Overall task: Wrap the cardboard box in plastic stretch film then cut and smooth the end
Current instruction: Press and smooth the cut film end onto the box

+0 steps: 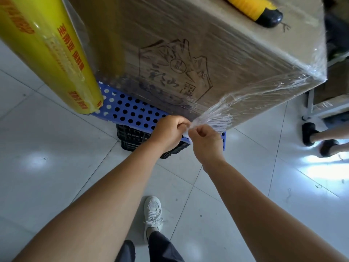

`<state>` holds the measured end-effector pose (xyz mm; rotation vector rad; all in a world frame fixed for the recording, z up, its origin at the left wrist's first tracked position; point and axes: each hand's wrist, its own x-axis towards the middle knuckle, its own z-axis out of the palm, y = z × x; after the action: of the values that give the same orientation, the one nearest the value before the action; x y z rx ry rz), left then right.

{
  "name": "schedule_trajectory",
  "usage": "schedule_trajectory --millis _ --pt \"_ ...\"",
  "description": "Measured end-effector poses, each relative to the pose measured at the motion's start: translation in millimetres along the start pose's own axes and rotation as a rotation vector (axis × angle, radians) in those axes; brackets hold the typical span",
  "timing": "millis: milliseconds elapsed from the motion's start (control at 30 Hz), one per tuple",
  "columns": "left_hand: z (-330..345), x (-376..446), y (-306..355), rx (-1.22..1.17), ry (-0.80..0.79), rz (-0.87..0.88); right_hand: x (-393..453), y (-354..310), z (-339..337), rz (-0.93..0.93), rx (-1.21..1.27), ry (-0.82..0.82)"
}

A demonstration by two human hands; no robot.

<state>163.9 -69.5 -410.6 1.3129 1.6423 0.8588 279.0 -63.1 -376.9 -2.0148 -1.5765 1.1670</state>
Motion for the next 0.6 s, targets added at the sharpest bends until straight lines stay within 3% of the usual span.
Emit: schedule_trajectory --millis 233,367,600 --pt "-8.6 -21.2 -12.2 -0.069 0.044 0.074 -23.4 -24.7 5.2 -0.143 -0.084 0.012" --pt "-14.4 -33.8 -3.0 -0.085 0.009 0.079 -25.9 -43.2 12.9 -0.106 -0.090 0.038" --pt "-13.2 -22.2 16.5 -0.001 0.253 -0.002 -17.4 -64.0 -0.3 -0.203 -0.333 -0.035"
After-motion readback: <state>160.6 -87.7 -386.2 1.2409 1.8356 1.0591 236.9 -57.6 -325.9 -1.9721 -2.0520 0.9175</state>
